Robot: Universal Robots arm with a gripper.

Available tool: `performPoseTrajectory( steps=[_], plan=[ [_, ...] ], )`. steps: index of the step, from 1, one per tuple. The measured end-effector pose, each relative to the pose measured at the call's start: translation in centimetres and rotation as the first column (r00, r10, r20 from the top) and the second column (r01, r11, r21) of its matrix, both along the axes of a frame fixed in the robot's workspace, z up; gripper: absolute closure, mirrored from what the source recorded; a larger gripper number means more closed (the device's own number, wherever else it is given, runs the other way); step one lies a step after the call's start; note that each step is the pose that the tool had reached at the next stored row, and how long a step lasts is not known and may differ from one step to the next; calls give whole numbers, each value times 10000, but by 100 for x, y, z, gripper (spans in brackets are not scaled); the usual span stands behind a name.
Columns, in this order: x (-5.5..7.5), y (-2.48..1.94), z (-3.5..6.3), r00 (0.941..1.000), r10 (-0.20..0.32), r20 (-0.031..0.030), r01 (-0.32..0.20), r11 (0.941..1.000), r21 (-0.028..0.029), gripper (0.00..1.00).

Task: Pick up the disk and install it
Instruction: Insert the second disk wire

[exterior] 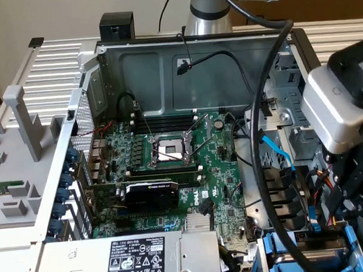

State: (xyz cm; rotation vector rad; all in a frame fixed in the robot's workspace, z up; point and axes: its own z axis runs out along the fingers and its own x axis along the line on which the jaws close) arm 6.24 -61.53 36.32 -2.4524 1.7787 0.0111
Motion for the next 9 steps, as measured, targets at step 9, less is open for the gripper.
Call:
performPoseTrajectory(
  steps=[9],
  plan=[
    [0,0,0,9865,1638,0,-1638,9865,0,89]
  ],
)
